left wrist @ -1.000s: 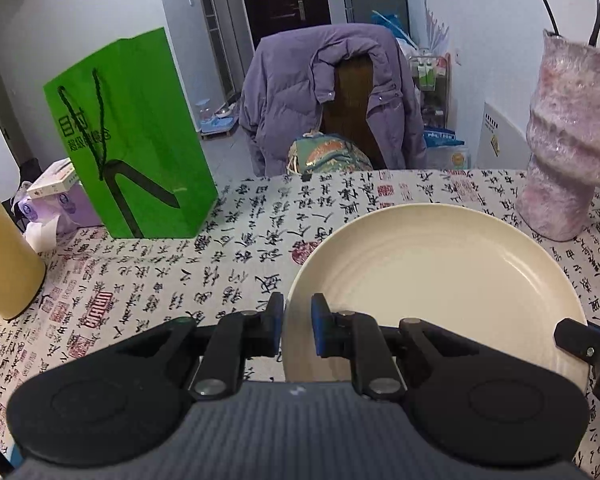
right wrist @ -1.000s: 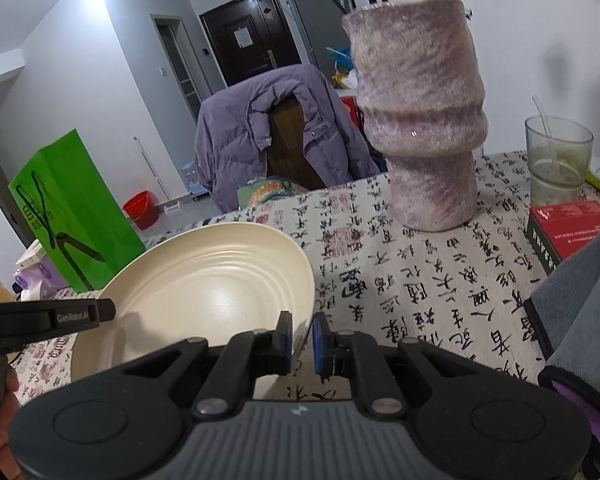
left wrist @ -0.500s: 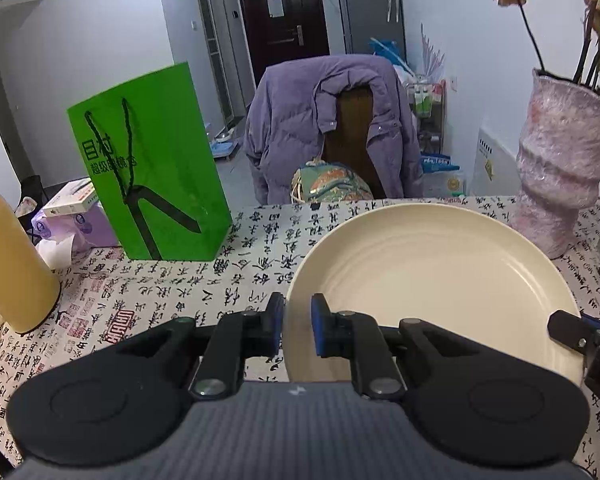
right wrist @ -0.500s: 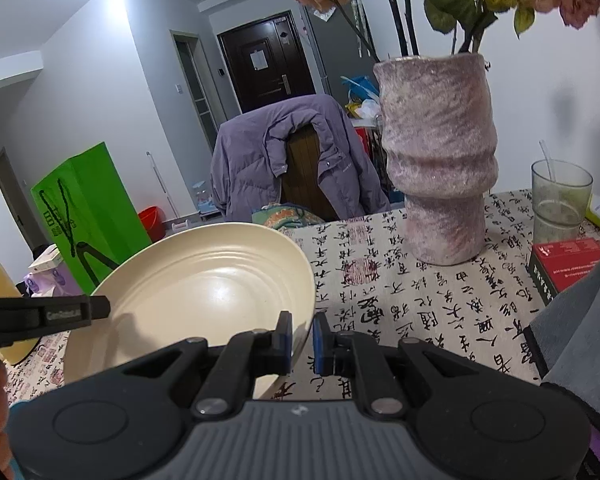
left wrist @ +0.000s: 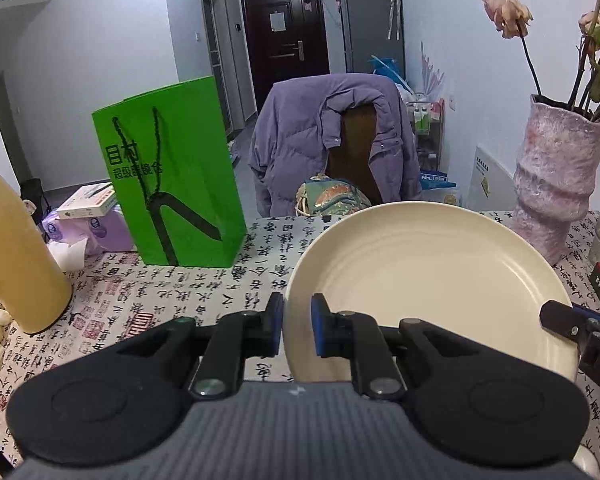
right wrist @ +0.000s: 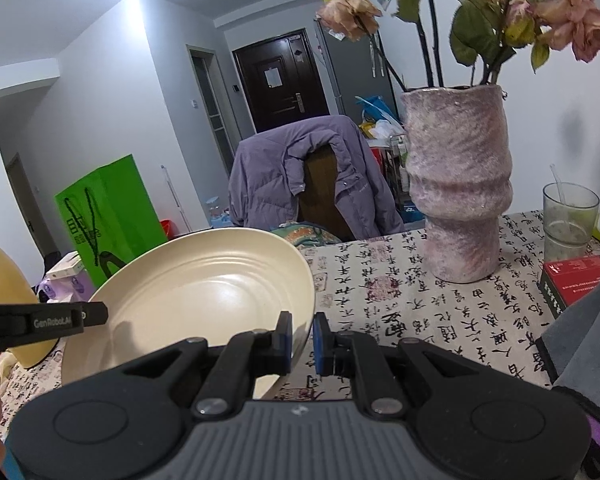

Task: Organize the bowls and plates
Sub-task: 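Lift the cream plate off the table with both grippers, then carry the held cream plate with both grippers toward the blue bowl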

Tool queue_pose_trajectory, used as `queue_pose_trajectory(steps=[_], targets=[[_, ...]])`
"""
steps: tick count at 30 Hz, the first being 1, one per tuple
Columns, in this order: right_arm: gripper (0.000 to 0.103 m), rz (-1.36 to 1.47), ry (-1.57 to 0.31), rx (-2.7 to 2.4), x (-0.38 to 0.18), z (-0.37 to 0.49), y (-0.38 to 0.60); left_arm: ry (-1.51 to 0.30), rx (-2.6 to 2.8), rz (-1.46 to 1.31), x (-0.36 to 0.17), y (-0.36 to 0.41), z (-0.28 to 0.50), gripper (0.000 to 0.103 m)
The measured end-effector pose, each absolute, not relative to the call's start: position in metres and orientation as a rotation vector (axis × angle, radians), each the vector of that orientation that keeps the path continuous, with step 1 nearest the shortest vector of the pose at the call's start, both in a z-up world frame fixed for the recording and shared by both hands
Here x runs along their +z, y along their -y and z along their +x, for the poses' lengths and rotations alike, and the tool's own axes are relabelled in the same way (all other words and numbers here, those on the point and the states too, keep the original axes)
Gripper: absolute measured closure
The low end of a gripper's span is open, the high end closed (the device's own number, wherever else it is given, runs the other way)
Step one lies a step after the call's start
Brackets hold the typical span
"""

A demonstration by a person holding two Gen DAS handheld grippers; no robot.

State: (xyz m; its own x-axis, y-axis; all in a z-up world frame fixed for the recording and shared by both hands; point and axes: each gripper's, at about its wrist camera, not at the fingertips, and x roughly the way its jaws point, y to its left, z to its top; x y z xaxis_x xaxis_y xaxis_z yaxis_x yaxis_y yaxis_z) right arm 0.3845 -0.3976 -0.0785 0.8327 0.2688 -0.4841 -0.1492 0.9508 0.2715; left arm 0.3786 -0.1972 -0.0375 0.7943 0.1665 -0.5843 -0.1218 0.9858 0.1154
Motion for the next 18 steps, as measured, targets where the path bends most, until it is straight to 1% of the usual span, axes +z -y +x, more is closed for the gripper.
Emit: queue_pose_trajectory(steps=[9, 18], targets=[[0.092, 0.217, -0.487, 0.249, -0.069, 0.369, 0.382, -0.645, 0.131, 0.050, -0.037, 0.172, 0.366, 0.088], [0.092, 0.175, -0.488, 0.252, -0.062, 0.358, 0.355, -0.624, 0.150, 0.037, -0.027, 0.150, 0.350, 0.088]])
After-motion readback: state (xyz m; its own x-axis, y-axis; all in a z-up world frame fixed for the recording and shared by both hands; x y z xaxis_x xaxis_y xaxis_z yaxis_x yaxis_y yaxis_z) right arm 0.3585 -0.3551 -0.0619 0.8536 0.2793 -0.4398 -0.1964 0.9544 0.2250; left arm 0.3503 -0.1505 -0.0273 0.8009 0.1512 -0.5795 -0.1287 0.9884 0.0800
